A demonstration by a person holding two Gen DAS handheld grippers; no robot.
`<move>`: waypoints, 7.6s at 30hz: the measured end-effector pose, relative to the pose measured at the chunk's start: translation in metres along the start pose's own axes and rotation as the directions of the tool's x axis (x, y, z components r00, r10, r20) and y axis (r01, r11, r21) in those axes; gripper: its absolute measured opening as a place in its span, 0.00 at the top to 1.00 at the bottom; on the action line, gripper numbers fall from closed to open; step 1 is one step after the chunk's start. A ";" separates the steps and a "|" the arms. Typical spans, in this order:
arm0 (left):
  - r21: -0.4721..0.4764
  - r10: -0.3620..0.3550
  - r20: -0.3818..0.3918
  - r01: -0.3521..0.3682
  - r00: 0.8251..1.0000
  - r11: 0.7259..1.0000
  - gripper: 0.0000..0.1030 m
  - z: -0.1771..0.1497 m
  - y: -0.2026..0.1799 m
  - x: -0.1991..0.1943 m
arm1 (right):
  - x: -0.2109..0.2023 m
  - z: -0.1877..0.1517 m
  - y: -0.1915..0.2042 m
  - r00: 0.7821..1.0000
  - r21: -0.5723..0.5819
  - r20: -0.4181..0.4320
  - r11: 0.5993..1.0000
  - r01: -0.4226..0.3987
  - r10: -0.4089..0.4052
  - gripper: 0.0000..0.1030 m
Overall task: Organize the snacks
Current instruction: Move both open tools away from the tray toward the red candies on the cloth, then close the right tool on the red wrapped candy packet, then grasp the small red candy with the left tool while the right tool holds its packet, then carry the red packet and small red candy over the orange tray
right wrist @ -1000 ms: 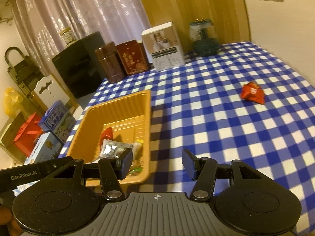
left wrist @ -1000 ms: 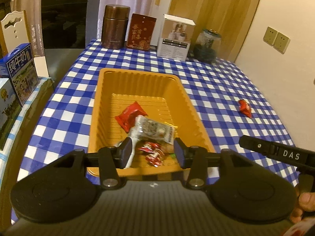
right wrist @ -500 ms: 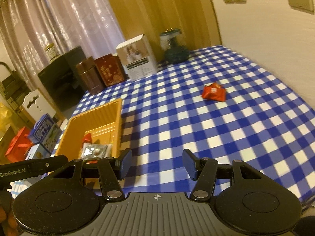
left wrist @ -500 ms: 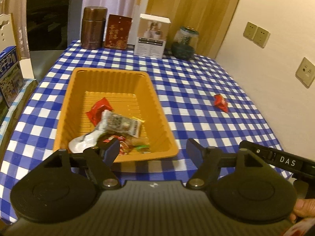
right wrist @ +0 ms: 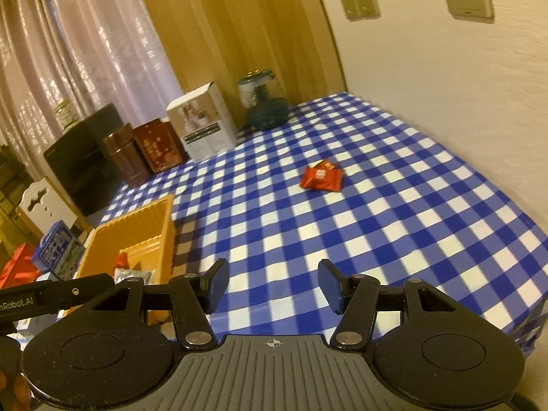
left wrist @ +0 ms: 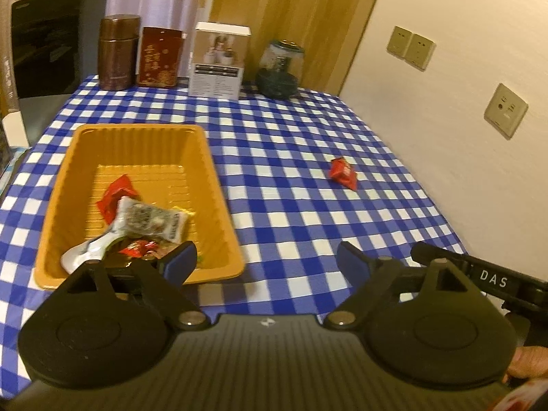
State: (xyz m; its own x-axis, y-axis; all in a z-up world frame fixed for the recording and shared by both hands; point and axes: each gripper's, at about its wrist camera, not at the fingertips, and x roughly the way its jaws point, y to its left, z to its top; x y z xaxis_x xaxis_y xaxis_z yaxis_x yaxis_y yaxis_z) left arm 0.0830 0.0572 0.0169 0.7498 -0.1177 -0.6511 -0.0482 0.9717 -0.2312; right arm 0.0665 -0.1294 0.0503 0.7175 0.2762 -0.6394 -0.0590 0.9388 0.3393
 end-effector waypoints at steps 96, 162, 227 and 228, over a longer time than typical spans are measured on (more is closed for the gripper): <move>-0.111 -0.123 -0.160 0.105 0.979 0.988 0.46 0.106 -0.122 0.347 | 0.236 0.129 -0.201 0.987 -0.190 -0.139 0.981 0.048 -0.075 0.74; 0.154 -0.067 -0.054 0.075 0.996 0.985 0.82 0.003 -0.100 0.054 | 0.019 0.037 -0.036 0.991 -0.155 -0.131 0.988 0.016 -0.037 0.74; -0.044 0.157 0.025 -0.156 0.987 0.987 0.82 -0.002 0.089 -0.060 | 0.060 -0.025 0.181 0.941 -0.292 -0.239 0.907 -0.304 0.239 0.74; -0.045 0.158 0.023 -0.157 0.987 0.987 0.82 -0.001 0.089 -0.058 | 0.062 -0.023 0.182 0.942 -0.294 -0.238 0.906 -0.304 0.239 0.74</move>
State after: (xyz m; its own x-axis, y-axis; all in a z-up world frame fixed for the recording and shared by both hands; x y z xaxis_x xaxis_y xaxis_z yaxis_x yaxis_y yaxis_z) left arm 0.0340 0.1505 0.0334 0.7481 0.0420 -0.6623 -0.1946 0.9680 -0.1584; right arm 0.0840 0.0636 0.0563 0.4964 0.5330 -0.6852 -0.4757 0.8273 0.2988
